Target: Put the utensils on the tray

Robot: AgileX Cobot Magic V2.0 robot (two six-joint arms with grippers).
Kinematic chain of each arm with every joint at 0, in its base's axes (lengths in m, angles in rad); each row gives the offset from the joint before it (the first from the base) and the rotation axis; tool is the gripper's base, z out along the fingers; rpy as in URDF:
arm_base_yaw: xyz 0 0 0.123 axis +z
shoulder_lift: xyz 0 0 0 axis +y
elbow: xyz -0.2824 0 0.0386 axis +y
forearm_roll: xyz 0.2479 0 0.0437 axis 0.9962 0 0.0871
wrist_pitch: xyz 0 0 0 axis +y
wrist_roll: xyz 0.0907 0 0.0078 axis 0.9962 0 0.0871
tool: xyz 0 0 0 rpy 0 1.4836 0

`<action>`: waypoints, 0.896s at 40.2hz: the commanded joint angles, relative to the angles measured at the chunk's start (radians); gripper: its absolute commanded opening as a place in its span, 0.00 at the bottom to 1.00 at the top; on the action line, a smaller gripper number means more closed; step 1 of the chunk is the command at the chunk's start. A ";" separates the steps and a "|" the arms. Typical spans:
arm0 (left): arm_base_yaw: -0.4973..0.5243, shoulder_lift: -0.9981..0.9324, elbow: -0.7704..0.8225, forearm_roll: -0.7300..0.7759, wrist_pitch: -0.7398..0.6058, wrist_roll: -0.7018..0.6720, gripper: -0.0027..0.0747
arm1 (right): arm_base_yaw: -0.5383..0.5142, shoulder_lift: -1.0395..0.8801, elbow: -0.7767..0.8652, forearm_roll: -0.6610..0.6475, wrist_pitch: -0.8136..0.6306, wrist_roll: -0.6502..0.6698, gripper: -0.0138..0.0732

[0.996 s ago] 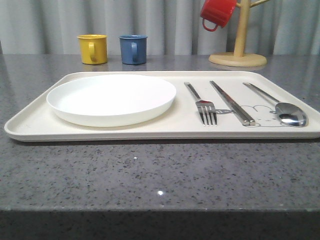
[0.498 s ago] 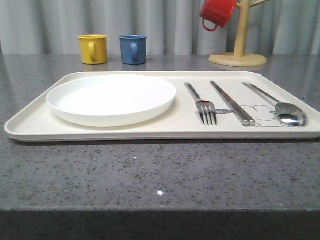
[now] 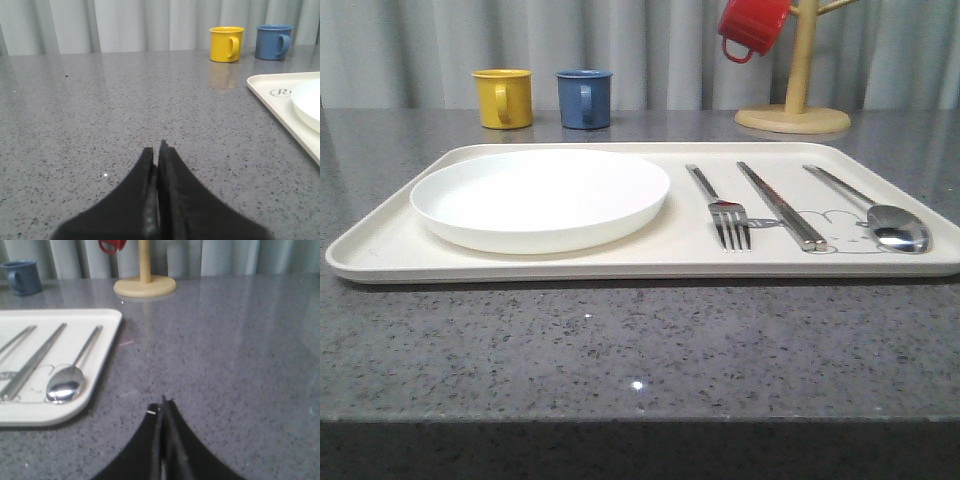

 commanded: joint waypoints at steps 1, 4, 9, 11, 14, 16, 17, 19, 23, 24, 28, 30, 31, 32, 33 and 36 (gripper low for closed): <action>0.004 -0.023 -0.002 -0.004 -0.082 -0.010 0.01 | -0.008 -0.022 0.050 0.020 -0.131 -0.020 0.08; 0.004 -0.021 -0.002 -0.004 -0.082 -0.010 0.01 | -0.010 -0.021 0.073 0.030 -0.116 -0.020 0.08; 0.004 -0.021 -0.002 -0.004 -0.082 -0.010 0.01 | -0.011 -0.021 0.073 0.030 -0.106 -0.020 0.08; 0.004 -0.021 -0.002 -0.004 -0.082 -0.010 0.01 | -0.011 -0.021 0.073 0.030 -0.101 -0.020 0.08; 0.004 -0.021 -0.002 -0.004 -0.082 -0.010 0.01 | -0.011 -0.021 0.073 0.030 -0.097 -0.020 0.08; 0.004 -0.021 -0.002 -0.004 -0.082 -0.010 0.01 | -0.011 -0.021 0.073 0.030 -0.097 -0.020 0.08; 0.004 -0.021 -0.002 -0.004 -0.082 -0.010 0.01 | -0.011 -0.021 0.073 0.030 -0.097 -0.020 0.08; 0.004 -0.021 -0.002 -0.004 -0.082 -0.010 0.01 | -0.011 -0.021 0.073 0.030 -0.097 -0.020 0.08; 0.004 -0.021 -0.002 -0.004 -0.082 -0.010 0.01 | -0.011 -0.021 0.073 0.030 -0.097 -0.020 0.08; 0.004 -0.021 -0.002 -0.004 -0.082 -0.010 0.01 | -0.011 -0.021 0.073 0.030 -0.097 -0.020 0.08; 0.004 -0.021 -0.002 -0.004 -0.082 -0.010 0.01 | -0.011 -0.021 0.073 0.030 -0.097 -0.020 0.08; 0.004 -0.021 -0.002 -0.004 -0.082 -0.010 0.01 | -0.011 -0.021 0.073 0.030 -0.097 -0.020 0.08; 0.004 -0.021 -0.002 -0.004 -0.082 -0.010 0.01 | -0.011 -0.021 0.073 0.030 -0.097 -0.020 0.08; 0.004 -0.021 -0.002 -0.004 -0.082 -0.010 0.01 | -0.011 -0.021 0.073 0.030 -0.097 -0.020 0.08; 0.004 -0.021 -0.002 -0.004 -0.082 -0.010 0.01 | -0.011 -0.021 0.073 0.030 -0.097 -0.020 0.08; 0.004 -0.021 -0.002 -0.004 -0.082 -0.010 0.01 | -0.011 -0.021 0.073 0.030 -0.097 -0.020 0.08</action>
